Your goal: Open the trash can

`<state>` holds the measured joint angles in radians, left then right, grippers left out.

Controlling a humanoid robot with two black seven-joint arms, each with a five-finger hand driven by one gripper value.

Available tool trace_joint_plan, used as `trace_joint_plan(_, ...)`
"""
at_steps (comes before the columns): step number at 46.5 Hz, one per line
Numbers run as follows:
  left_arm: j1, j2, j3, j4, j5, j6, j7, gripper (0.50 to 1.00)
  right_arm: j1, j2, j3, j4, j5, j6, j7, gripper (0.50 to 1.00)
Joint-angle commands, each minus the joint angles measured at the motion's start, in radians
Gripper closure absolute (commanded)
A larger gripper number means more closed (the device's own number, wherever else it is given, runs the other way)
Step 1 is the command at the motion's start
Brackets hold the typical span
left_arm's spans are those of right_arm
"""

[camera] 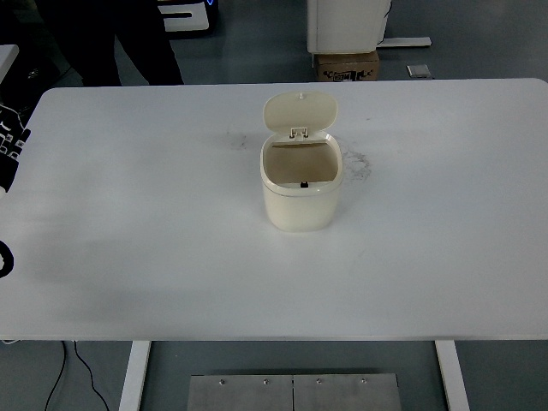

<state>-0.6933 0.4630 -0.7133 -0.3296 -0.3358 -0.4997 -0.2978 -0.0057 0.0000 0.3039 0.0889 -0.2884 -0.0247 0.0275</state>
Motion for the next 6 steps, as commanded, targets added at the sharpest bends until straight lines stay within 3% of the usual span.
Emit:
trace_joint_plan(1,0.000,0.000,0.000,0.000,0.000,0.000,0.000,0.500,0.000,0.000,0.000,0.000,0.000,0.000,0.000,0.509)
trace_joint_plan(6,0.000,-0.004,0.000,0.000,0.000,0.001,0.000,0.500,0.000,0.000,0.000,0.000,0.000,0.000,0.000,0.509)
